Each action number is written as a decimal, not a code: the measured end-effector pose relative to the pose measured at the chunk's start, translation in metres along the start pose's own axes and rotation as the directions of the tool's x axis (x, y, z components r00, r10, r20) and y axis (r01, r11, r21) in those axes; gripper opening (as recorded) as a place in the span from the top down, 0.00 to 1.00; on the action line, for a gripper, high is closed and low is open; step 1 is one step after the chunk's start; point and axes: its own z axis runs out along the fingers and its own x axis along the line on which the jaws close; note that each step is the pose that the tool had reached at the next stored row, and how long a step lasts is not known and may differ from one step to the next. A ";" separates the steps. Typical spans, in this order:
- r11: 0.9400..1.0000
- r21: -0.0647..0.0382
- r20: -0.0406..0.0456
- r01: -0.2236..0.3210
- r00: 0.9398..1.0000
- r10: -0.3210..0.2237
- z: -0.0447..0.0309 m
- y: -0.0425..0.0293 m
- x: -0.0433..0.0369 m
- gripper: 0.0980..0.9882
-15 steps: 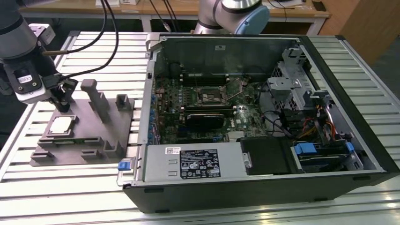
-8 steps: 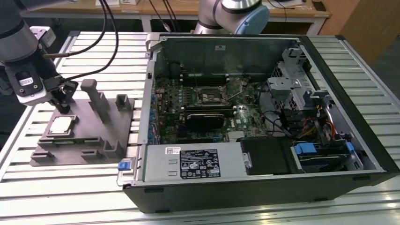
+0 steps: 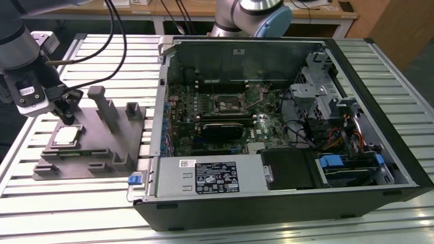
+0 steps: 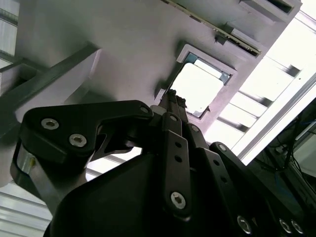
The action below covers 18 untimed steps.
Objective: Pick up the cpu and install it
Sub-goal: 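Pick up the cpu and move it towards the insertion slot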
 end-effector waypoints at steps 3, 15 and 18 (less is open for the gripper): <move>1.000 0.000 0.000 0.000 1.000 0.000 0.0016 -0.0002 0.0024 0.99; 1.000 0.000 0.000 0.000 1.000 0.000 0.0104 -0.0020 0.0120 0.99; 1.000 0.000 0.000 0.000 1.000 0.000 0.0128 -0.0041 0.0133 0.99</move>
